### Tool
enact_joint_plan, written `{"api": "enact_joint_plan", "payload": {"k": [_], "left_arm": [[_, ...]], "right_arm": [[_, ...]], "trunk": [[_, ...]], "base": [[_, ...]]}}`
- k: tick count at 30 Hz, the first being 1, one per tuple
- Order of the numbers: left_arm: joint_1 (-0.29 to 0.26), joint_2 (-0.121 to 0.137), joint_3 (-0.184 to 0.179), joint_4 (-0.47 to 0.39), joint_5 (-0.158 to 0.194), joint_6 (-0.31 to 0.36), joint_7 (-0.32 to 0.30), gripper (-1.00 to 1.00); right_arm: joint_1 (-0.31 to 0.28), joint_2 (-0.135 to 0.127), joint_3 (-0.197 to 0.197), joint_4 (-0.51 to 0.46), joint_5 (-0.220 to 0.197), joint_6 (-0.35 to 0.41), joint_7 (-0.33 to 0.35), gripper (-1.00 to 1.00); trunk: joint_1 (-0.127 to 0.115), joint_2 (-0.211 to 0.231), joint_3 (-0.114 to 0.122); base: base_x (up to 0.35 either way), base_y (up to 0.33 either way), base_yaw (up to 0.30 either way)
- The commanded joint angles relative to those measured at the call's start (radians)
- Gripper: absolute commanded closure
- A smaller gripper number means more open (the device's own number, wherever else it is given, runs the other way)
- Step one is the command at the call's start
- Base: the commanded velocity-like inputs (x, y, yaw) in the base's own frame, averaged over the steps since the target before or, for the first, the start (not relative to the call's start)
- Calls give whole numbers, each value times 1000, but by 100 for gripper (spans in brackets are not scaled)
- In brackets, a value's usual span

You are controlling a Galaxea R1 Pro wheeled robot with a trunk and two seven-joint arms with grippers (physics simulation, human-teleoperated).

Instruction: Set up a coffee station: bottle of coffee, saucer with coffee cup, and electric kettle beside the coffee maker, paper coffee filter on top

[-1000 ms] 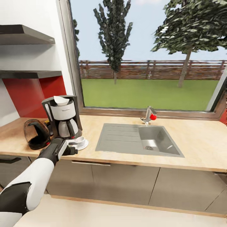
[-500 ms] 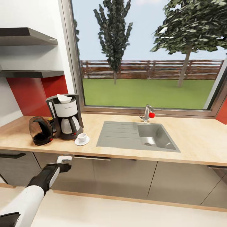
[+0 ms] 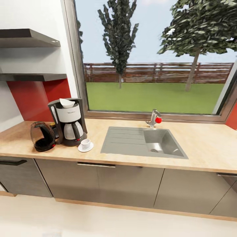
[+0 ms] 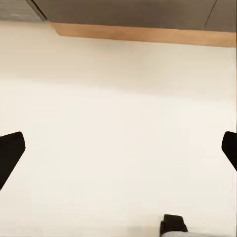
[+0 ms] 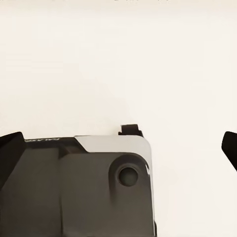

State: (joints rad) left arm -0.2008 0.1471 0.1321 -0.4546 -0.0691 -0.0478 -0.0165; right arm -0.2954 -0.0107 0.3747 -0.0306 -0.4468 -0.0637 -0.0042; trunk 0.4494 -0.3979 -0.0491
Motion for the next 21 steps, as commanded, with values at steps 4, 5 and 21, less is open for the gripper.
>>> {"api": "enact_joint_plan", "payload": {"k": [4, 5, 21], "left_arm": [[17, -1, 5, 119, -12, 3, 4, -100], [19, -6, 2, 144, -14, 11, 4, -100], [20, 2, 3, 282, -15, 143, 76, -100]], "right_arm": [[-1, 0, 8, -1, -11, -2, 0, -100], [-1, 0, 8, 0, -10, -2, 0, -100], [-1, -3, 11, 2, -5, -1, 0, -100]], "trunk": [[1, -2, -2], [1, -2, -2], [1, -2, -2]], "base": [[0, 0, 0], [0, 0, 0], [0, 0, 0]]}}
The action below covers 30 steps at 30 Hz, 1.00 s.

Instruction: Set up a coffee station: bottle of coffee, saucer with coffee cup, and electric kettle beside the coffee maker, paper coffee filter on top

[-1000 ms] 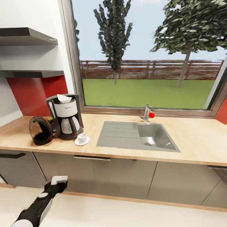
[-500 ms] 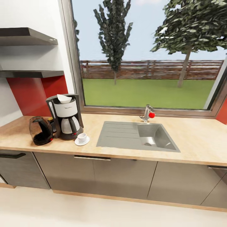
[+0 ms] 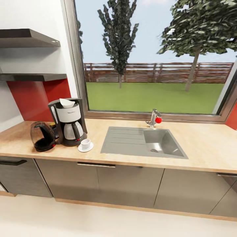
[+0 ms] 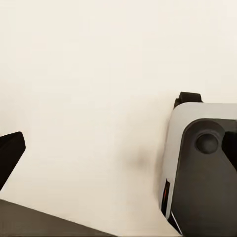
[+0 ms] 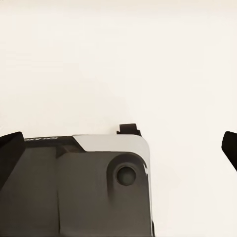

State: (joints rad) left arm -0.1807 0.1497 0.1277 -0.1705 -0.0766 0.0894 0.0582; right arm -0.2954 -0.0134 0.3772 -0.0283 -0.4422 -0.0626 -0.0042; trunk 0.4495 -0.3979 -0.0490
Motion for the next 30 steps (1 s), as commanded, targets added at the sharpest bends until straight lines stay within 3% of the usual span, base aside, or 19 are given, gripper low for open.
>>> {"api": "enact_joint_plan", "payload": {"k": [1, 4, 8, 30], "left_arm": [[0, -1, 7, -1, -7, 10, 26, -100], [0, -4, 3, 4, -8, 17, 84, -100], [0, -4, -2, 11, -7, 19, 105, -100], [0, -14, 5, 27, -4, 11, 114, -100]], "right_arm": [[-1, 0, 9, 0, -9, -3, -1, -100], [-1, 0, 9, 1, -8, -2, -1, -100], [-1, 0, 10, 2, -7, -2, -1, -100], [-1, 8, 9, -1, -14, -4, 0, -100]], "trunk": [[1, -2, -2], [1, -2, -2], [1, -2, -2], [1, -2, -2]], "base": [[0, 0, 0], [0, 0, 0], [0, 0, 0], [0, 0, 0]]}}
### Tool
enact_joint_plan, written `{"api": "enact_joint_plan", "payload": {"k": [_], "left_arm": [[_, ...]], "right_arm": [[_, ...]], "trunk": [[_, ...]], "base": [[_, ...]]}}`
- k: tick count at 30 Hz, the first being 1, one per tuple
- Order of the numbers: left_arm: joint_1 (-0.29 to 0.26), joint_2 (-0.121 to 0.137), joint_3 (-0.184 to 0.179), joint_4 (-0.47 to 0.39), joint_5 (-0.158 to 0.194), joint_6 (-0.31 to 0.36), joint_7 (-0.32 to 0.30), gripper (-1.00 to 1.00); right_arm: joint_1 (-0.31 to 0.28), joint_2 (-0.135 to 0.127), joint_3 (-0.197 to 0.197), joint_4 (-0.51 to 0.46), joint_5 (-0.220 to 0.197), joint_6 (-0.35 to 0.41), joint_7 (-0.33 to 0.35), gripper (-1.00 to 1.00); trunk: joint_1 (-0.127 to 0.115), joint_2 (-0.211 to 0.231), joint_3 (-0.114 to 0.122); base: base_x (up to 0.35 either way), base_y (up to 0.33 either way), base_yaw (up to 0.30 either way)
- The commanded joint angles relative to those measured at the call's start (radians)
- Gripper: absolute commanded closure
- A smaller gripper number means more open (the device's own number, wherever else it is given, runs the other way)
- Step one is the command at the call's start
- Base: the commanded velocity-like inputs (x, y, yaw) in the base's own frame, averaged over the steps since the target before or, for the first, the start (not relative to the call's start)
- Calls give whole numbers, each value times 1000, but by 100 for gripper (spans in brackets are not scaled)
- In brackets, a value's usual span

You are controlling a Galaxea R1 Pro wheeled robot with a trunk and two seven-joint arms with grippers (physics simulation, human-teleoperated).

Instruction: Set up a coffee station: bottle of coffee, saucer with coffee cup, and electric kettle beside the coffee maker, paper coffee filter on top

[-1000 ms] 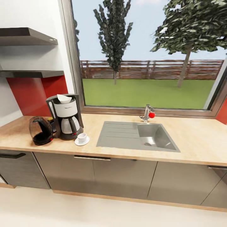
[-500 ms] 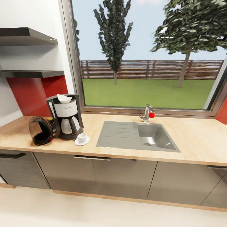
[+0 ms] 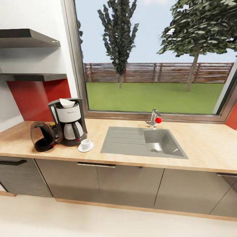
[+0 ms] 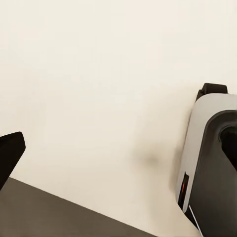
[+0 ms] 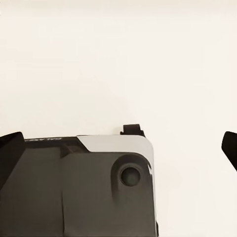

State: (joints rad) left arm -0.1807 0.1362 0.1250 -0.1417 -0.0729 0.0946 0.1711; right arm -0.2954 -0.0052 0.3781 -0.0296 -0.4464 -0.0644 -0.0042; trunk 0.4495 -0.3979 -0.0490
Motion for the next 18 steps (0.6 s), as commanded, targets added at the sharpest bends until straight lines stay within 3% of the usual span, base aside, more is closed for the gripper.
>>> {"api": "enact_joint_plan", "payload": {"k": [1, 18], "left_arm": [[0, -1, 7, -2, -7, 5, 1, -100], [11, -10, 6, 1, -10, 12, -2, -100]], "right_arm": [[-1, 0, 8, 0, -9, -2, 0, -100], [-1, -1, 7, 0, -9, -2, 0, -100]], "trunk": [[1, -2, -2], [1, -2, -2]], "base": [[0, 0, 0], [0, 0, 0]]}}
